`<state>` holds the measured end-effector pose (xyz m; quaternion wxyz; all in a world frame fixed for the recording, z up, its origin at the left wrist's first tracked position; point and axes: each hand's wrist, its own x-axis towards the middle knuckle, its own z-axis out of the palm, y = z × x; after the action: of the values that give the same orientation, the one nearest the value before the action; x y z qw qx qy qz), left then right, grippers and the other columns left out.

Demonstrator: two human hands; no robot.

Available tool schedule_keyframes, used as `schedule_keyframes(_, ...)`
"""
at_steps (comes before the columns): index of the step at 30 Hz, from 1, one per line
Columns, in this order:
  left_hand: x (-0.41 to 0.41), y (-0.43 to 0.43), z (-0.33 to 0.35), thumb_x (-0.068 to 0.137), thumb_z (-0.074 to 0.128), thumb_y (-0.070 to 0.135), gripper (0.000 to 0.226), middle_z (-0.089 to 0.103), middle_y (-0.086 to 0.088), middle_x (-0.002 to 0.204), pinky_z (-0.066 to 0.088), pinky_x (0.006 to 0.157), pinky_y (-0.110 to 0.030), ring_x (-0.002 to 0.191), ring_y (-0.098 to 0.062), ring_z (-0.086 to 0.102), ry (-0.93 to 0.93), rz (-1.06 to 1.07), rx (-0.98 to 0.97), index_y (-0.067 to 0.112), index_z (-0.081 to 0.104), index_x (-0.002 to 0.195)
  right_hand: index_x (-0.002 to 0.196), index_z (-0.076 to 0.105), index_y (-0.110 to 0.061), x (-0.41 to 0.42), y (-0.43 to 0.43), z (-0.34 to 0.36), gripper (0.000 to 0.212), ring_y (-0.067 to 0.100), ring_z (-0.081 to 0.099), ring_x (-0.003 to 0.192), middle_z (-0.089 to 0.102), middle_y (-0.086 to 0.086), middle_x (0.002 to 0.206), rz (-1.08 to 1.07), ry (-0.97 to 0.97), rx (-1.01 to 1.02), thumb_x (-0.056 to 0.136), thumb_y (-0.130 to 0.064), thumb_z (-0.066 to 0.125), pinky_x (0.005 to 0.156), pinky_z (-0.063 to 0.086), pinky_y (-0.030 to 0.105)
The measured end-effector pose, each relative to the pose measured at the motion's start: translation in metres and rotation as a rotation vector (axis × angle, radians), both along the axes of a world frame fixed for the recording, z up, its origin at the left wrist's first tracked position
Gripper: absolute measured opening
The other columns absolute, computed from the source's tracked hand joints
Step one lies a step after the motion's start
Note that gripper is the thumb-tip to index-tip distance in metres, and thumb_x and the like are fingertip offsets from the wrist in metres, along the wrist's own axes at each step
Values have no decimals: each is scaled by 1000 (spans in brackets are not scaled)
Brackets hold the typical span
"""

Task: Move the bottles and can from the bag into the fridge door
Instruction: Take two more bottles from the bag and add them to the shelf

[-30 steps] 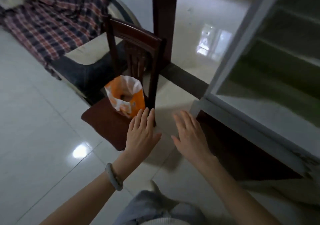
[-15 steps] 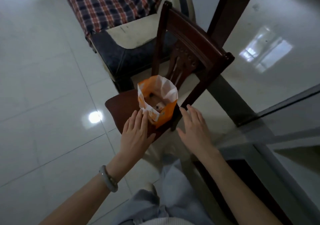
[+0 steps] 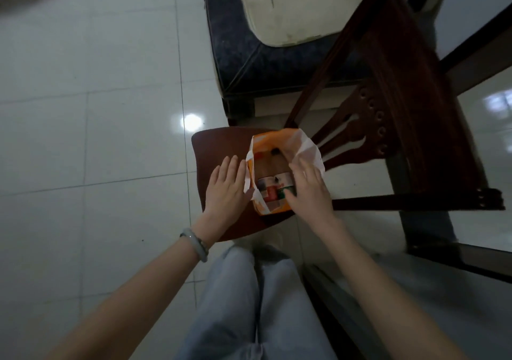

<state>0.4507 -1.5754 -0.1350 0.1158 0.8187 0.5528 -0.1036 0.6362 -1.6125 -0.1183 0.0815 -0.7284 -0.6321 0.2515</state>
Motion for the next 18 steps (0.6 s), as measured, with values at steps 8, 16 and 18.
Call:
schedule_keyframes(8,11,43,-73,91,38,56,69,46,-16,140,34,105,-43,131,-30,40,-114,235,25,5,37,138,137,35,-10,-14,61,-95,55,27,24,138,30,15,148,108,-17,-174,88,-22,57,109,31,42)
schedule_keyframes(16,8,56,-118,87,41,55,63,56,-13,130,43,94,-40,117,-28,53,-204,204,3,7,50,127,132,38,-9,-39,99,-177,50,30,32,131,36,15,143,182,-58,-339,87,-19,57,105,36,43)
schedule_keyframes(18,7,56,-122,87,46,48,54,58,-12,128,44,92,-38,113,-26,56,-244,212,28,8,53,124,132,39,-11,-42,104,-195,46,30,38,126,39,15,140,187,-65,-382,90,-21,54,103,36,41)
